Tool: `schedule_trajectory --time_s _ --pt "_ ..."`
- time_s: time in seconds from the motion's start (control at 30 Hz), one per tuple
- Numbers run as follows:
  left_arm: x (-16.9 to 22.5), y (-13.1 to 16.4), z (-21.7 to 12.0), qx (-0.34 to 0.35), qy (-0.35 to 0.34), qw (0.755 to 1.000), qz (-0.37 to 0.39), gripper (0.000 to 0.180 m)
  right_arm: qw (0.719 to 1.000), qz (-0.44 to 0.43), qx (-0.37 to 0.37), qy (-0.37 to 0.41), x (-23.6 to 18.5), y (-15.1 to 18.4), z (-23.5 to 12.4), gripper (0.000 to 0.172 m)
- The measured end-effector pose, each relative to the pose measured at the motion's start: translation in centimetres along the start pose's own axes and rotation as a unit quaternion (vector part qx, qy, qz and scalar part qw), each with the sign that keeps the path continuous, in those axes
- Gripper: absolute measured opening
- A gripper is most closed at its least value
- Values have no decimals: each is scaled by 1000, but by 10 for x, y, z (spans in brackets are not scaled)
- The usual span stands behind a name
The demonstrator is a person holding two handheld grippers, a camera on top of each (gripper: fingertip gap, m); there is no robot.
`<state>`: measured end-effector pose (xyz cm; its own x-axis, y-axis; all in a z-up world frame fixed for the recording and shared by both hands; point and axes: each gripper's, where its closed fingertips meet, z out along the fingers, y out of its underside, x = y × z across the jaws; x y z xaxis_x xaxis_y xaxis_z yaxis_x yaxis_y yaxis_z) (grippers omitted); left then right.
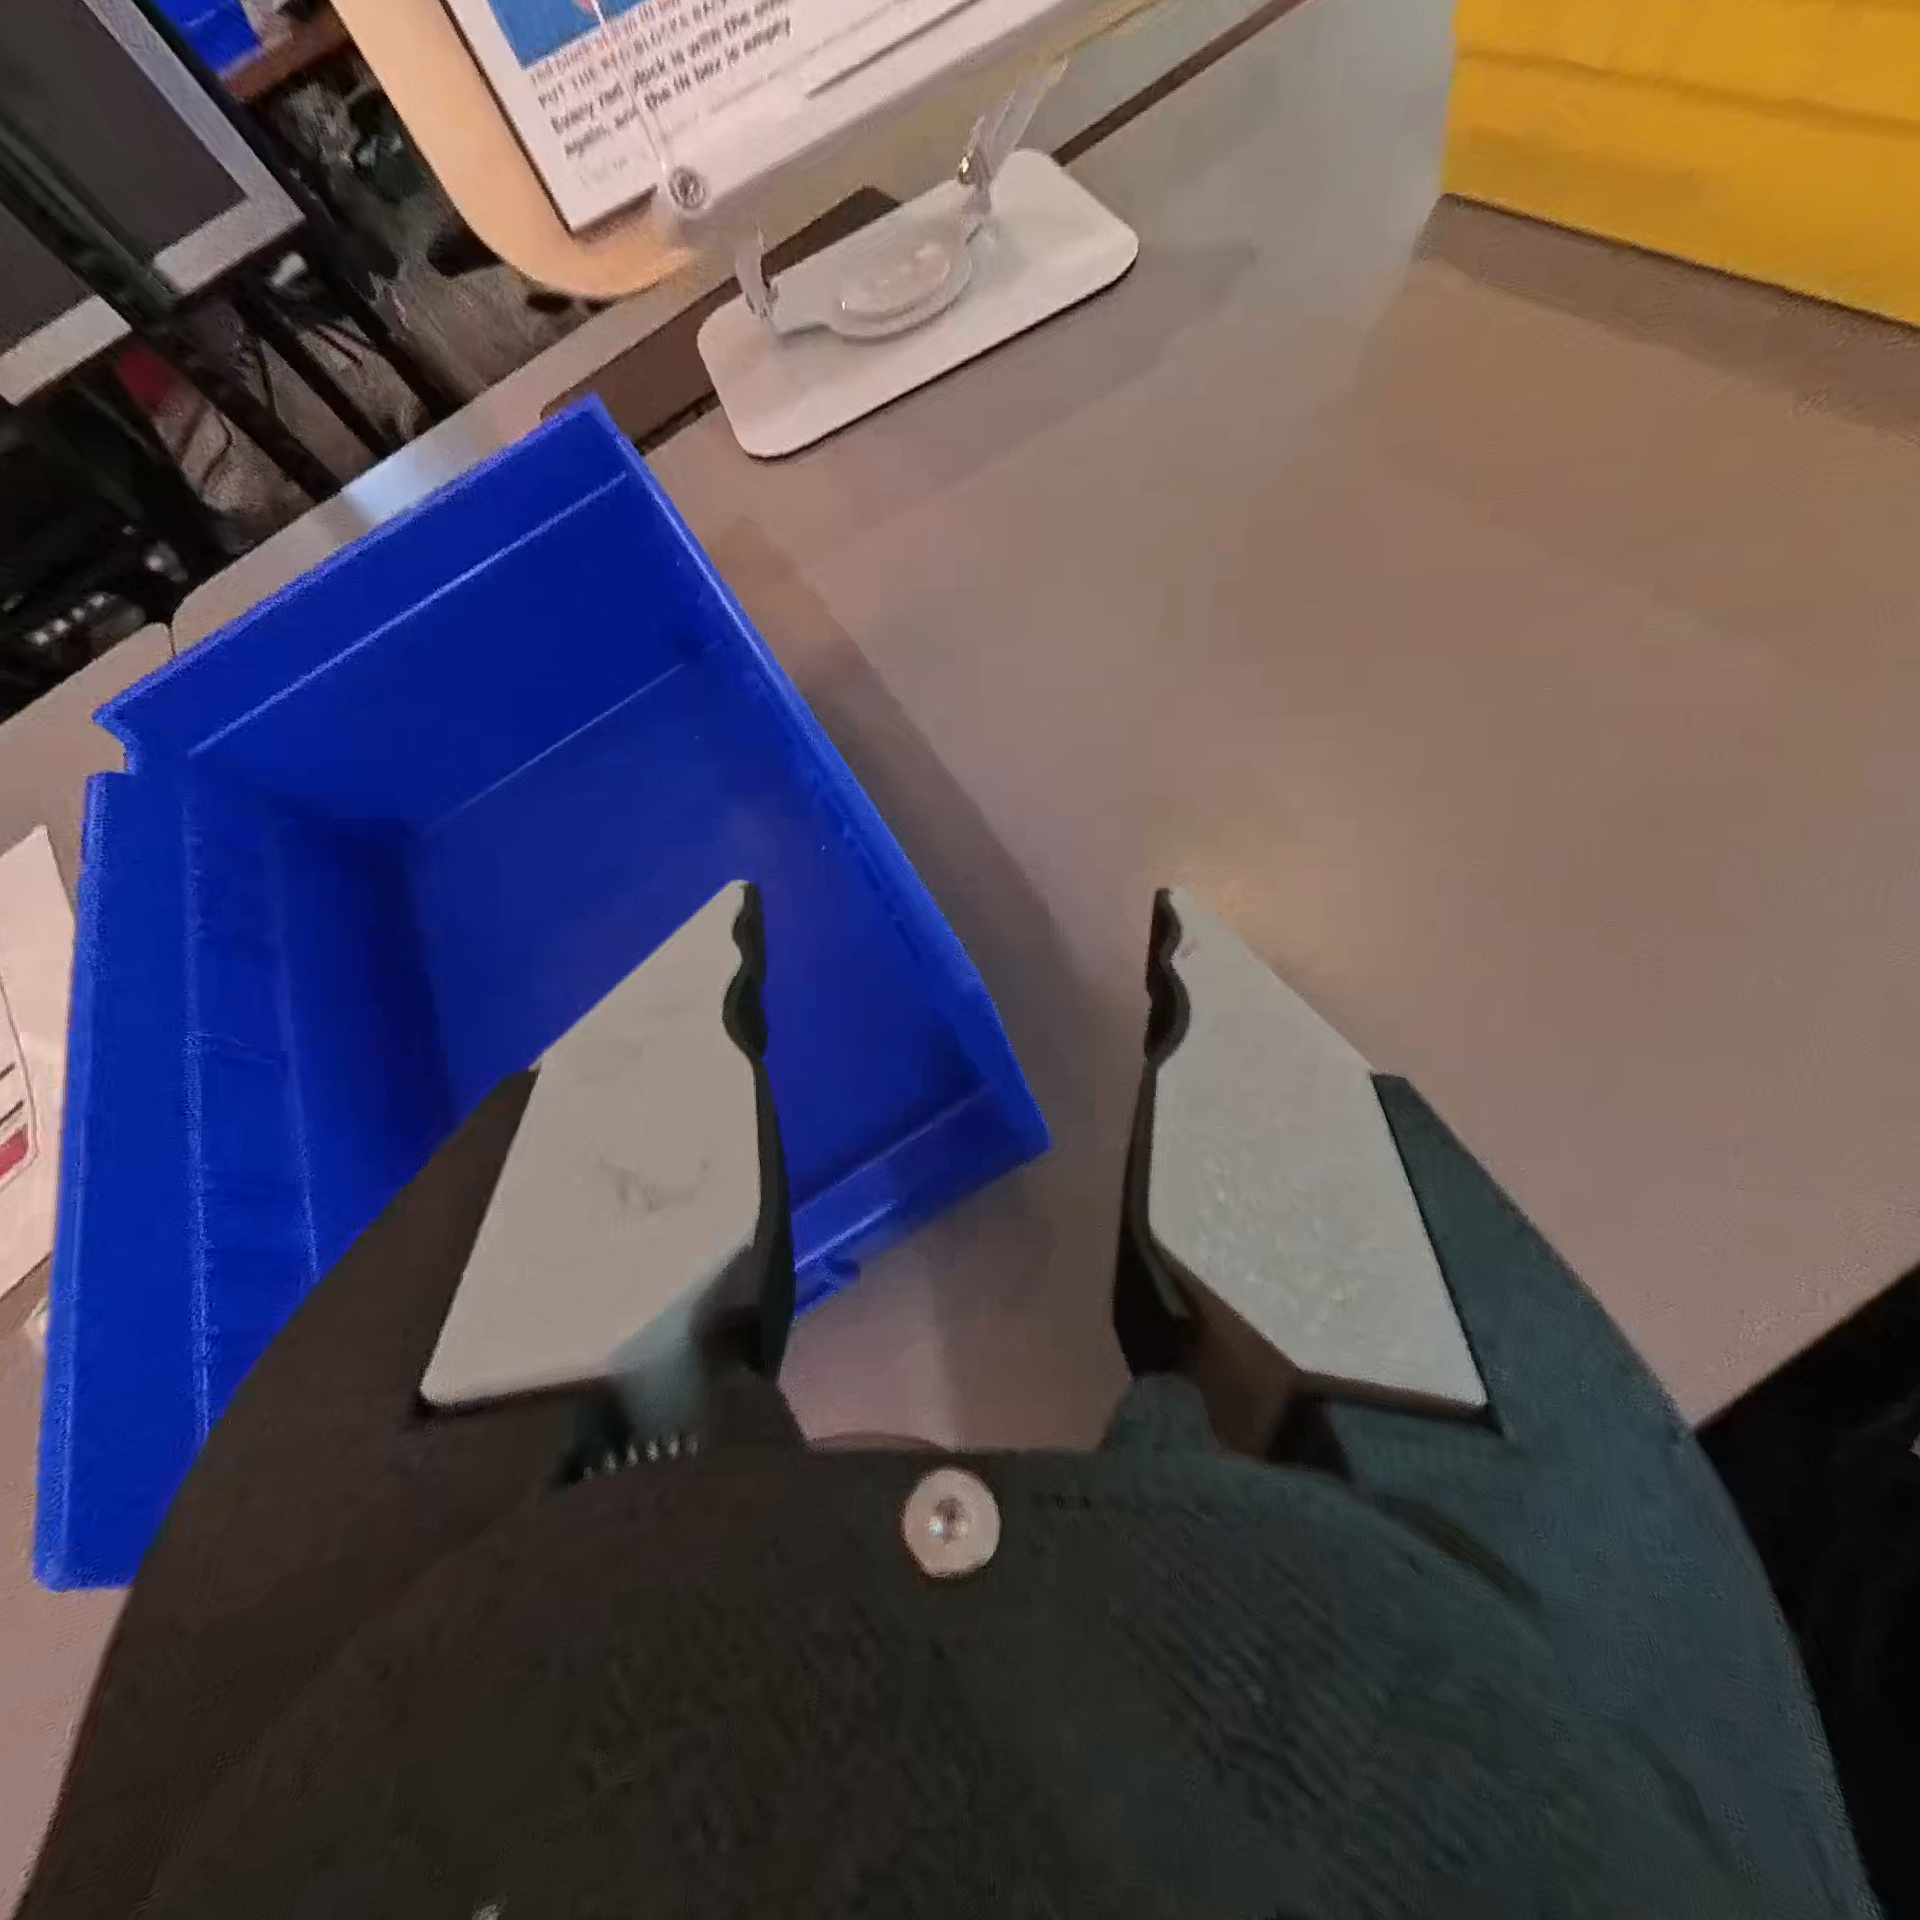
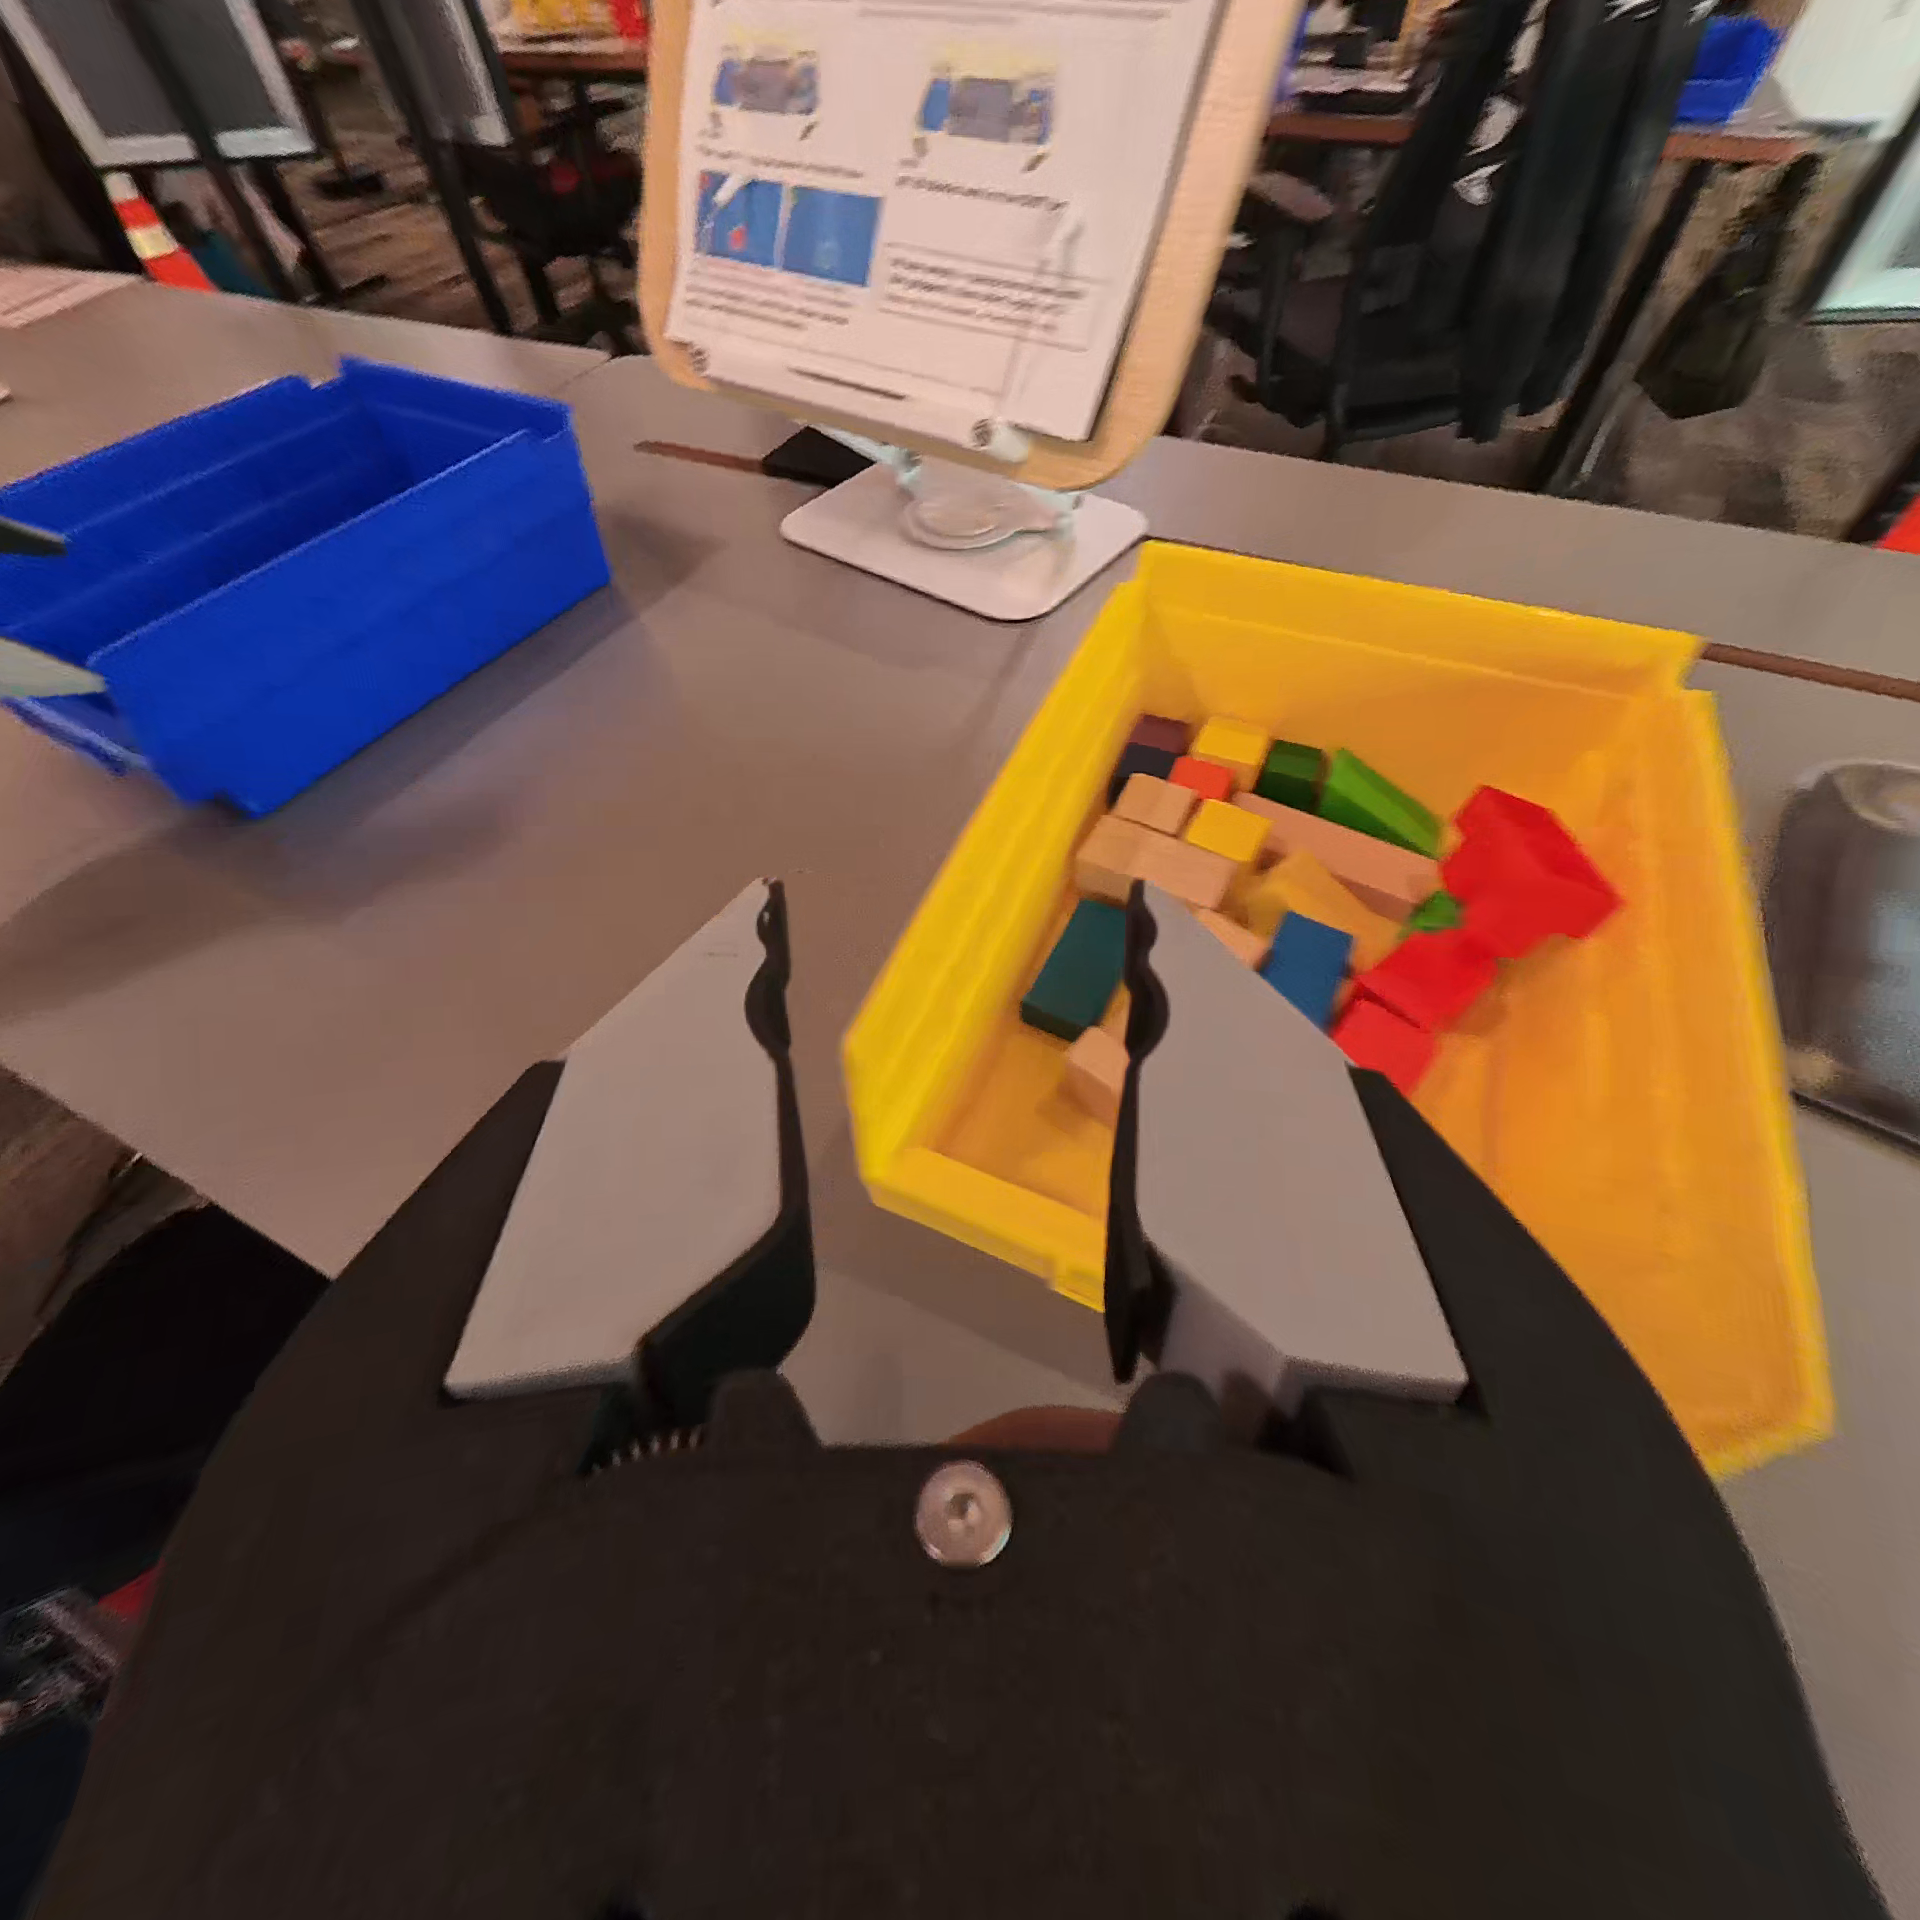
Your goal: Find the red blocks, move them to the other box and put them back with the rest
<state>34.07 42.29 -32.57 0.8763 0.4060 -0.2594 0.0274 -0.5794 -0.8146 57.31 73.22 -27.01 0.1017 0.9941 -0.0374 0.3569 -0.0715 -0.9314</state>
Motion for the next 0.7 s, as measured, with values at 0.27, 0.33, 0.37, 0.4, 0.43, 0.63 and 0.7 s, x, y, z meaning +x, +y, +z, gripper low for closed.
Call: schedule_trajectory --time_s 0.27,0.33,0.37,0.4,0.43,0.63,0.7 --pt "0 32 44 -50 -9 999 -2 46 987 -52 -136 67 -6 68 80 63" --pt "-6 32 48 -42 -30 998 25 26 986 -52 -140 69 -2 74 86 37" --pt "-8 34 48 -48 -35 998 25 25 987 -52 -136 67 -1 73 86 33" --pt "-11 35 47 -54 -41 997 31 23 987 -53 -134 66 0 72 85 30" --pt "-14 36 47 -56 -45 997 35 23 986 -61 -137 70 1 72 83 24" --pt "-15 52 57 -87 -54 993 54 35 981 -81 -135 110 10 71 81 24" --pt "-20 60 68 -112 -98 985 92 53 980 -87 -128 128 15 69 82 39"
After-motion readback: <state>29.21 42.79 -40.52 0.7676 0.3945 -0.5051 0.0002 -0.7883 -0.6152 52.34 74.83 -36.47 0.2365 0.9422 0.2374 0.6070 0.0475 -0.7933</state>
